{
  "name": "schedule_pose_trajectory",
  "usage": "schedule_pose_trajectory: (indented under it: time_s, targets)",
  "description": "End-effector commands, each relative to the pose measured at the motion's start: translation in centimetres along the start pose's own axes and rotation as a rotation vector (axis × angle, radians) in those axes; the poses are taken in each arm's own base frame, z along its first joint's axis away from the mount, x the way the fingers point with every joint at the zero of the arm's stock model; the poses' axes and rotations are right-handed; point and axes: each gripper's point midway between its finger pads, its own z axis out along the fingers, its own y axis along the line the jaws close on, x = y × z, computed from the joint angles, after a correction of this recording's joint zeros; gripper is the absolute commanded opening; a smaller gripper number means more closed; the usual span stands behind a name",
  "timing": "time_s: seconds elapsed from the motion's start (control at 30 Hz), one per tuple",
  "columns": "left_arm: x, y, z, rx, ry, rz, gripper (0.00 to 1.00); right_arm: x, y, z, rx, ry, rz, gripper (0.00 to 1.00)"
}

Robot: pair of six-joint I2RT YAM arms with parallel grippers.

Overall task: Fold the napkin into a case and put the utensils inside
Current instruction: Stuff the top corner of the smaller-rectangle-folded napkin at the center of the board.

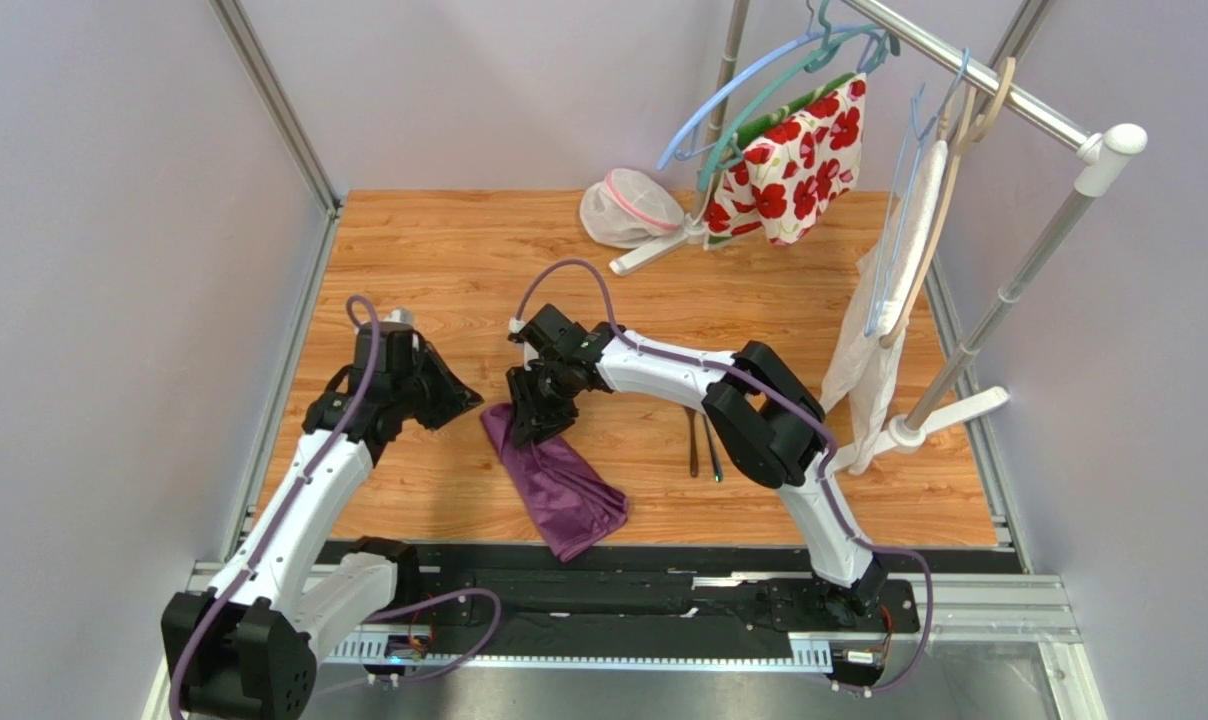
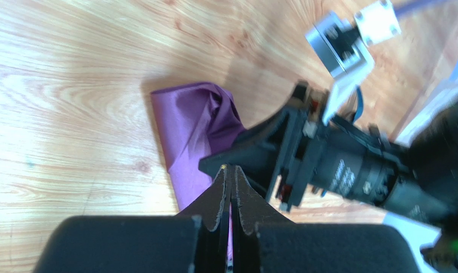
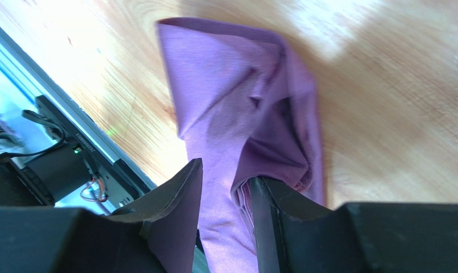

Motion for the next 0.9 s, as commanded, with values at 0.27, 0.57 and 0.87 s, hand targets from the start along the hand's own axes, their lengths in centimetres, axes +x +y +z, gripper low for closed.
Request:
schedule_pose_trajectory:
  time_s: [0.27,0.57,0.87]
  targets:
    - [1.2,1.7,-0.3,0.016,0.045,-0.087,0.00,-3.2,0.3,-0.2,0.148,-0.049,-0.178,0.47]
    - [0.0,3.8,-0.6,-0.057,0.021,-0.130,0.00,-1.9,1.6,1.4,0.128,-0.005,-0.231,0.48]
    - [-0.1,4.9,0.8,-0.053,0.073,-0.171,0.00,-2.7,3.6,0.1,0.143,-0.059,-0.300,0.50]
